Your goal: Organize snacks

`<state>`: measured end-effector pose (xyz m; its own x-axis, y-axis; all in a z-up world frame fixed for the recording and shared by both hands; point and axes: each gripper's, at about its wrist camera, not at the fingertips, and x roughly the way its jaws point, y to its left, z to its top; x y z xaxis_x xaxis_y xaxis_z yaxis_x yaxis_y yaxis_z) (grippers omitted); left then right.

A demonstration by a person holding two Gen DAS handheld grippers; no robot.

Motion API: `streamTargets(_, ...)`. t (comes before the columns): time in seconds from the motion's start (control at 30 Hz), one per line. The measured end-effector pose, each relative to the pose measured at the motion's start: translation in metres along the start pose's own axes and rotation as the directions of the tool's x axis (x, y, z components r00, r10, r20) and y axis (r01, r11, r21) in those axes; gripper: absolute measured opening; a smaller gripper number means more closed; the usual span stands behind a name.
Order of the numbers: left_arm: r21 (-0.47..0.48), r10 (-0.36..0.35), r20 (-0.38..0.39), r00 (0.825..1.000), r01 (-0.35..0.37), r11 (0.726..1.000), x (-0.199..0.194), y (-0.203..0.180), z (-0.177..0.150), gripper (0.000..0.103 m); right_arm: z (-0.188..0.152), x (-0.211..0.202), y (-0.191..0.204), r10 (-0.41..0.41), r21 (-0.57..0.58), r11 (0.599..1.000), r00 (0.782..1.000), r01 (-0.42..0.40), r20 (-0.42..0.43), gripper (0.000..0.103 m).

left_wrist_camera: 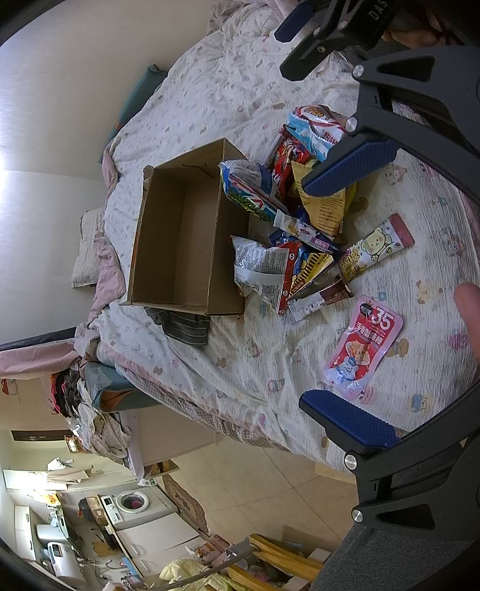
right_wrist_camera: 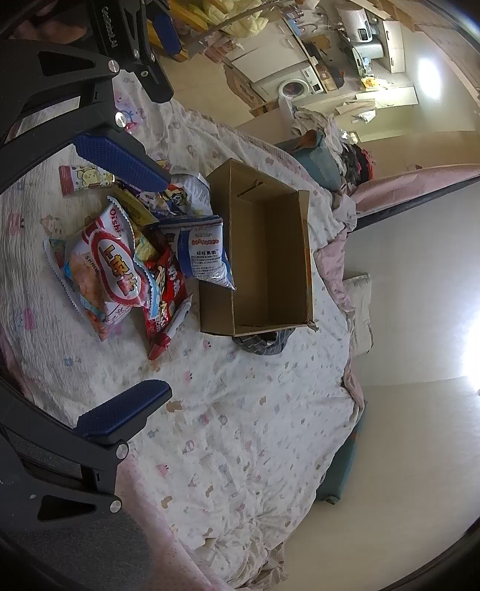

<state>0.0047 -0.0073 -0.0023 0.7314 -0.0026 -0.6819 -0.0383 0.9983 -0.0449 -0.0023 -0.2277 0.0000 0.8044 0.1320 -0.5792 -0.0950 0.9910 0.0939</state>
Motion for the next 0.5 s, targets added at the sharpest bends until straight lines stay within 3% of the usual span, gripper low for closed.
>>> streamTargets(0.4,-0.002,0.002,-0.005,1.000,-0.002,1.000,-0.005,0.009,-0.001,0.103,0.001,0.000,0.000,0.000,0.003,1.000,1.000,0.000,-0.004,0.103)
streamTargets(0.5,-0.002,0.010,-0.029,1.000,-0.010,1.000,-0.002,0.012,0.002,0.103,0.009,0.000,-0.007,0.033,0.009,0.999,0.998,-0.032,-0.049,0.103)
